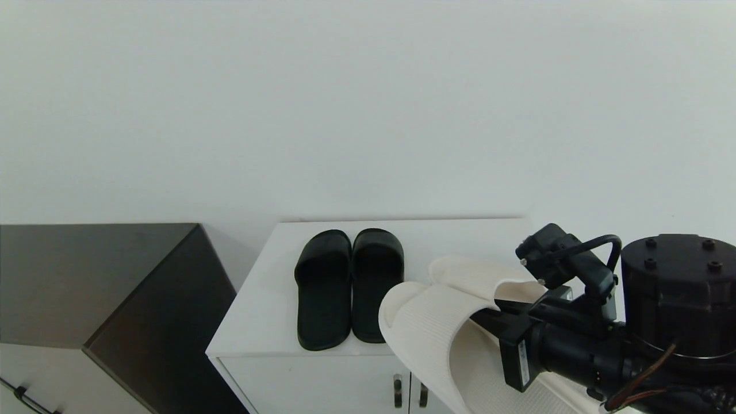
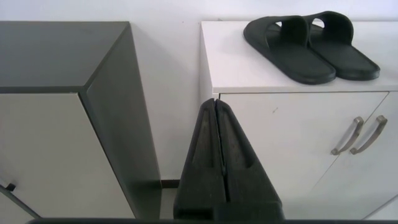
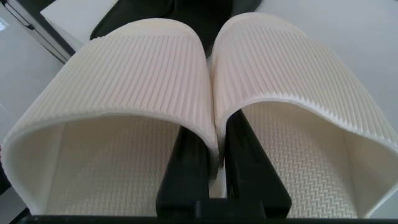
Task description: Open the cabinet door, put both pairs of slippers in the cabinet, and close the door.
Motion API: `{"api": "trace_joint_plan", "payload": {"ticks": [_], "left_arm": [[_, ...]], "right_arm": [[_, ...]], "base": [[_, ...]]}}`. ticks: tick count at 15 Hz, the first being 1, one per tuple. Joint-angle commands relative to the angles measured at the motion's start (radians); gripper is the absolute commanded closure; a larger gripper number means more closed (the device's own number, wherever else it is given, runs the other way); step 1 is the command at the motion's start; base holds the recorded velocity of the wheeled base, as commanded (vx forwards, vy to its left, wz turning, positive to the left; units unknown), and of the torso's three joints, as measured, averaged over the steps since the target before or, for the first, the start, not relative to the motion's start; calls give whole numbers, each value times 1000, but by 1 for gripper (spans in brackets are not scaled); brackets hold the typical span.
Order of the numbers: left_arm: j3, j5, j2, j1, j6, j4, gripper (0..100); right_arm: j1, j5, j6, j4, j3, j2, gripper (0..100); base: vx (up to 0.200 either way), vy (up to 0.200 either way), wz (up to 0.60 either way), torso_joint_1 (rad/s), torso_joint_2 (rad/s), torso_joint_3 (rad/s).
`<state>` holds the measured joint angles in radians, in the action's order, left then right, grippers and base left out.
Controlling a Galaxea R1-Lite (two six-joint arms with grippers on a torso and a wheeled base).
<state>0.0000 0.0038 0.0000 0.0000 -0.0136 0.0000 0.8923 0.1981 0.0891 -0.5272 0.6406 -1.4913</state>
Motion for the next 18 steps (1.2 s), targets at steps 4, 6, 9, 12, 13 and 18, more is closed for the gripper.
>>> {"api": "trace_joint_plan", "payload": {"ticks": [4, 6, 9, 12, 13, 18], "left_arm": [[0, 1, 2, 0, 0, 0, 100], [0, 1, 2, 0, 0, 0, 100], [0, 1, 0, 0, 0, 0, 100], [0, 1, 0, 0, 0, 0, 100], [0, 1, 0, 0, -2, 0, 100], [0, 1, 0, 0, -3, 0, 100]], "right_arm": [[0, -25, 0, -27, -35, 6, 100], [-1, -37, -6, -66, -52, 6, 100], [-1, -39, -8, -66, -55, 14, 100], [0, -42, -9, -66, -67, 14, 100], [0, -43, -9, -66, -67, 14, 100], [7, -52, -23, -66, -88, 11, 100]], "base": [[-200, 0, 0, 10, 4, 1], [-200, 0, 0, -12, -5, 2], [-200, 0, 0, -1, -1, 4], [-200, 0, 0, -1, 2, 2], [0, 0, 0, 0, 0, 0], [0, 0, 0, 0, 0, 0]]}}
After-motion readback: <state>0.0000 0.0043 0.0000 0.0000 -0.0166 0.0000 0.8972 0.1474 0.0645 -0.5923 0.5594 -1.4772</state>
